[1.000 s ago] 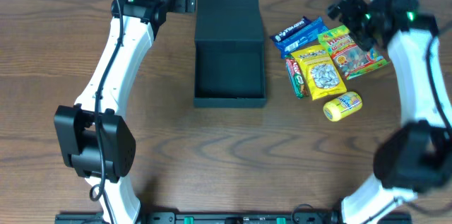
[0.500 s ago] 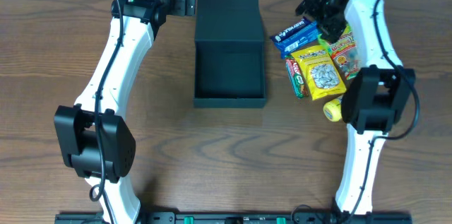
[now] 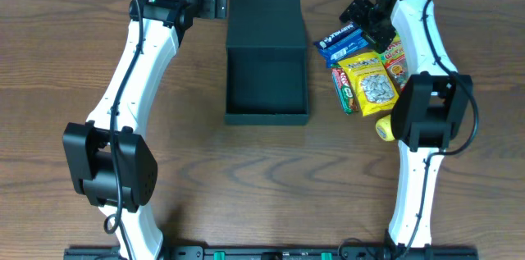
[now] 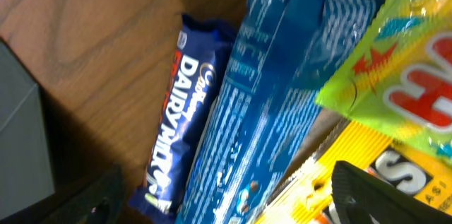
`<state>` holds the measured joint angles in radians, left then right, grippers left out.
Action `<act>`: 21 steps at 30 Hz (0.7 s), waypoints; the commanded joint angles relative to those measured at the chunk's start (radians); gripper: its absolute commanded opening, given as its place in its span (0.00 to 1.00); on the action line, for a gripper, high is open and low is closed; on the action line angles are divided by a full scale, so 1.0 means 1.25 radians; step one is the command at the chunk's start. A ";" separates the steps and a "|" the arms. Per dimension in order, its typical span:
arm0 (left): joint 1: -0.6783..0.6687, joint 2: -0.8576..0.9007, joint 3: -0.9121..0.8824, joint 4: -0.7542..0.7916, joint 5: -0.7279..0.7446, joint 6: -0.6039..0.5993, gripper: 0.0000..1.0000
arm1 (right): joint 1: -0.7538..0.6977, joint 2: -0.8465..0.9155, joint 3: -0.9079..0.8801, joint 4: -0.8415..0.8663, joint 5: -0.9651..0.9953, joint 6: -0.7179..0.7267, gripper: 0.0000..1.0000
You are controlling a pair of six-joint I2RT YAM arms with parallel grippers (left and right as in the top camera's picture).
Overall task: Pack container
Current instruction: 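Grasp the blue bar and carry it over the box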
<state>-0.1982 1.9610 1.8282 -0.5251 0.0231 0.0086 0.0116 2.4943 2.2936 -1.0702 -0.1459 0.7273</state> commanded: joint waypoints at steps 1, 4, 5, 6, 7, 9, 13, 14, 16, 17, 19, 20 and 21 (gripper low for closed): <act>0.001 -0.002 0.006 -0.002 -0.004 0.012 0.95 | 0.009 0.020 0.019 0.010 0.024 0.003 0.87; 0.001 -0.002 0.006 -0.002 -0.004 0.012 0.96 | 0.012 0.030 0.019 0.016 0.024 0.003 0.79; 0.001 -0.002 0.006 -0.002 -0.004 0.012 0.96 | 0.013 0.033 0.019 0.017 0.024 0.000 0.76; 0.001 -0.002 0.006 -0.002 -0.005 0.012 0.95 | 0.014 0.037 0.019 0.016 0.024 0.000 0.75; 0.001 -0.002 0.006 -0.002 -0.005 0.012 0.96 | 0.014 0.043 0.019 0.016 0.024 0.000 0.74; 0.001 -0.002 0.006 -0.002 -0.006 0.012 0.95 | 0.014 0.049 0.019 0.015 0.024 -0.002 0.73; 0.001 -0.002 0.006 -0.002 -0.006 0.012 0.96 | 0.014 0.062 0.019 0.017 0.024 -0.002 0.73; 0.001 -0.002 0.006 -0.002 -0.006 0.012 0.96 | 0.014 0.067 0.018 0.017 0.024 -0.003 0.73; 0.001 -0.002 0.006 -0.002 -0.006 0.012 0.96 | 0.014 0.072 0.018 0.018 0.024 -0.004 0.71; 0.001 -0.002 0.006 -0.002 -0.006 0.012 0.96 | 0.014 0.073 0.018 0.019 0.024 -0.006 0.70; 0.001 -0.002 0.006 -0.002 -0.006 0.012 0.95 | 0.013 0.075 0.018 0.019 0.025 -0.009 0.66; 0.001 -0.002 0.006 -0.002 -0.006 0.012 0.95 | 0.012 0.075 0.018 0.019 0.025 -0.009 0.63; 0.001 -0.002 0.006 -0.002 -0.006 0.012 0.95 | 0.011 0.075 0.018 0.019 0.025 -0.009 0.61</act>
<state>-0.1982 1.9610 1.8282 -0.5259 0.0227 0.0082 0.0212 2.5687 2.2940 -1.0496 -0.1299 0.7208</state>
